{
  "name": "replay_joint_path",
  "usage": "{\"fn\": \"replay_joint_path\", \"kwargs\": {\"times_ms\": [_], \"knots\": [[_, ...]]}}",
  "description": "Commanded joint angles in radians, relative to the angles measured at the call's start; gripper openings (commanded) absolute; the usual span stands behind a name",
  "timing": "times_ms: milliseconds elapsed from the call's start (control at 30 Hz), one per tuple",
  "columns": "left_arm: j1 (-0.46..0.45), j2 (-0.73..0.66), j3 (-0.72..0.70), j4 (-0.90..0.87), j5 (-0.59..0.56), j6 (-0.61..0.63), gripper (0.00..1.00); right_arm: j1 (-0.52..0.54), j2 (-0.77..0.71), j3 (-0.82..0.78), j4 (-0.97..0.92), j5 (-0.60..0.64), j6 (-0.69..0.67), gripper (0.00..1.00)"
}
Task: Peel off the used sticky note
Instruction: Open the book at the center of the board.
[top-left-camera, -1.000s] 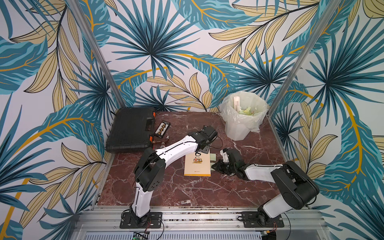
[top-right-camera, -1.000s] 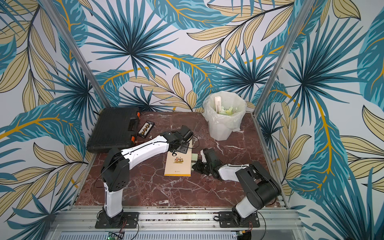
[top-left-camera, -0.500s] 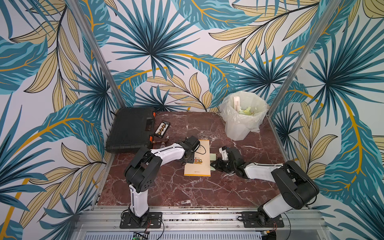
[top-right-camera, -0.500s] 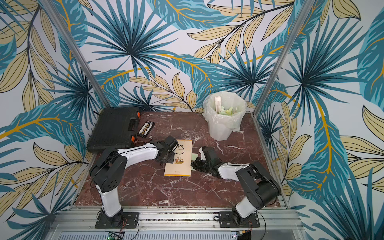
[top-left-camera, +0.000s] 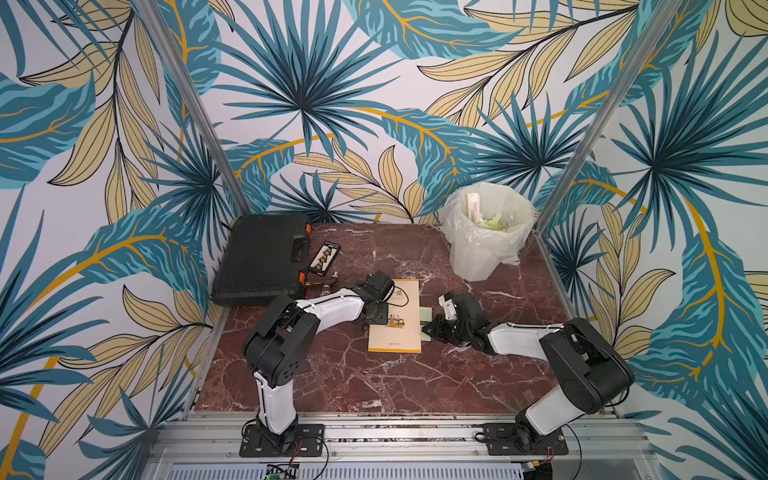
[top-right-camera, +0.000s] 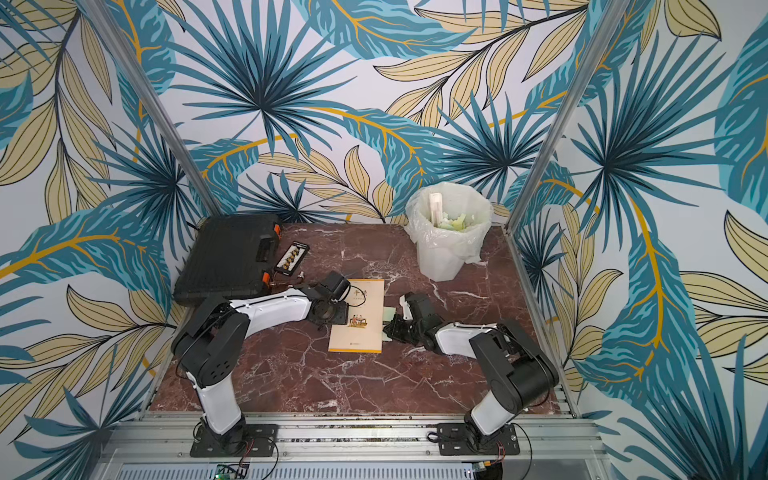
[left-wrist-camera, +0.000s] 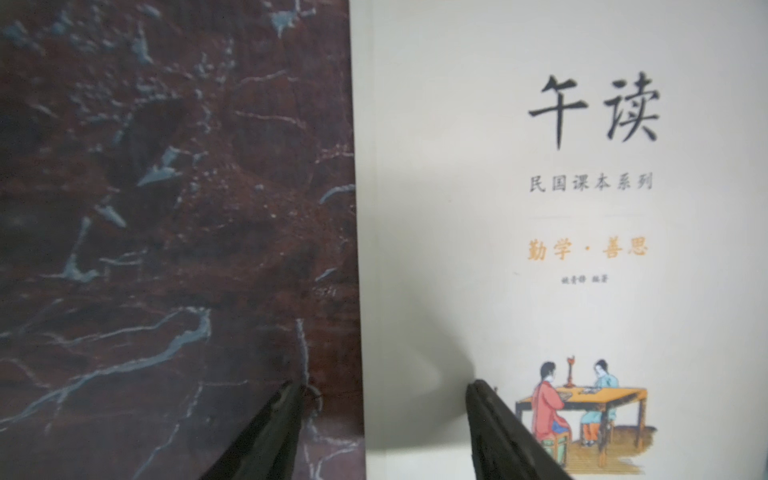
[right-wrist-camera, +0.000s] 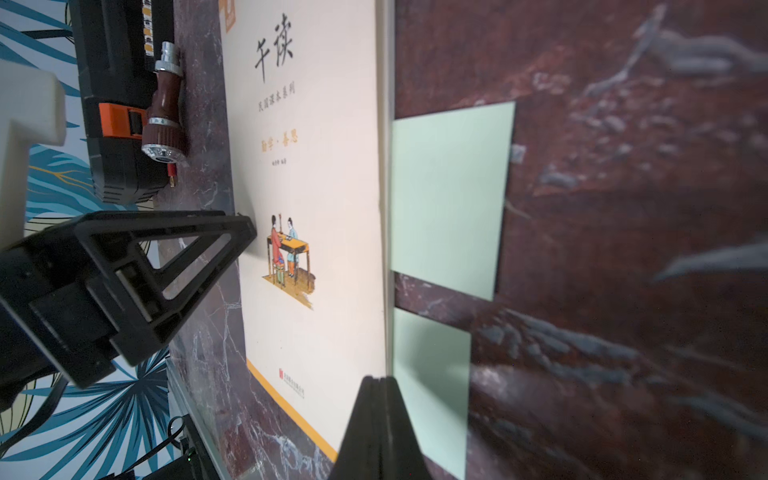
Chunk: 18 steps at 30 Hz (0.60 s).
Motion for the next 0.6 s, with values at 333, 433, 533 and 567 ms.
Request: {"fn": "replay_joint_path", "kwargs": {"times_ms": [333, 433, 533, 567], "knots": [[0.061, -0.130, -0.082, -0.011, -0.012, 0.012, 0.58, -0.012, 0.022, 0.033, -0.030, -0.006, -0.023, 0.00], [0.064, -0.116, -0.084, -0.011, -0.015, 0.013, 0.50, -0.013, 0.031, 0.040, -0.023, -0.010, -0.019, 0.00], [0.065, -0.092, -0.084, -0.006, -0.016, 0.013, 0.46, -0.013, 0.044, 0.049, -0.020, -0.018, -0.020, 0.00], [0.064, -0.083, -0.085, -0.002, -0.015, 0.012, 0.45, -0.013, 0.048, 0.051, -0.020, -0.019, -0.020, 0.00]]}}
